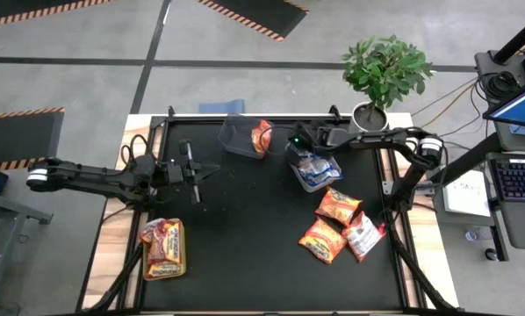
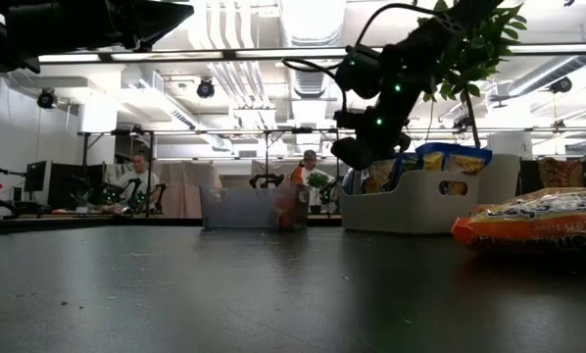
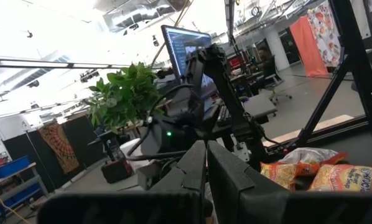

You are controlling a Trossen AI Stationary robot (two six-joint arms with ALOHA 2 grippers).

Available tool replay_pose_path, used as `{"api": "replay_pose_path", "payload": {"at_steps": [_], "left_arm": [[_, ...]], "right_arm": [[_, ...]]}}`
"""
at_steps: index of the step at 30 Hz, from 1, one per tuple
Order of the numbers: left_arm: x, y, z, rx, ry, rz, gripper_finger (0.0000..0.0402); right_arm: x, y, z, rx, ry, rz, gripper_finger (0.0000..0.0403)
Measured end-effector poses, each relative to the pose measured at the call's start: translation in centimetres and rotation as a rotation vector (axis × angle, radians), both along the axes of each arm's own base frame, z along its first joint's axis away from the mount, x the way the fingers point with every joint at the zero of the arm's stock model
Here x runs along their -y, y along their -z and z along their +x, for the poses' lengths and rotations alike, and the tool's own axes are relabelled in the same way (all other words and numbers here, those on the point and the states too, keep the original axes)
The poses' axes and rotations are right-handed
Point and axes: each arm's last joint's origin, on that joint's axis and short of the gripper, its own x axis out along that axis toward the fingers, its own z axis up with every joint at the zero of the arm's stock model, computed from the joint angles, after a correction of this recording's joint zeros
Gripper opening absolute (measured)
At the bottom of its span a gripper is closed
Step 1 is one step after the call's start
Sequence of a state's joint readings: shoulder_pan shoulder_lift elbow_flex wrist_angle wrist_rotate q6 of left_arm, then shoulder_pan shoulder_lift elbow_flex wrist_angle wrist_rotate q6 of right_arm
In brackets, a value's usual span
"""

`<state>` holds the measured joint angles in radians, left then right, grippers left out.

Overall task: Sort Maruchan noodles
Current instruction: Put the blue noodle pack into the white bin, then put the orange noodle pack into the black bin

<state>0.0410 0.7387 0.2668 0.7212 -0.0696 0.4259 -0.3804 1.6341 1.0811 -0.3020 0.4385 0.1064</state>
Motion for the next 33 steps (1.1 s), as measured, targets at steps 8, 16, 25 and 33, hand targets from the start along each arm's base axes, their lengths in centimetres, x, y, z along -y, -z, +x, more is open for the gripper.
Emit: {"api": "replay_pose_path", "payload": {"at_steps": [8, 16, 25, 33], "left_arm": [[0.0, 0.0, 0.0, 0.002, 0.000, 0.000, 0.0000], [0.0, 0.0, 0.0, 0.004, 0.000, -0.001, 0.0000], [0.0, -0.4, 0.0, 0.022, 0.014, -0.052, 0.0000], [0.0, -0.5, 0.0, 0.028, 0.028, -0.102, 0.0000]], "right_arm": [[-0.3, 0.8, -0.1, 0.051, 0.024, -0.065, 0.0008], [-1.1, -4.6, 0.2, 0.067, -0.007, -0.072, 0.0008], [-5.9, -10.3, 1.1, 0.172, -0.071, 0.206, 0.0009], [-11.2, -13.1, 2.3, 0.342, -0.127, 0.617, 0.0009]]}}
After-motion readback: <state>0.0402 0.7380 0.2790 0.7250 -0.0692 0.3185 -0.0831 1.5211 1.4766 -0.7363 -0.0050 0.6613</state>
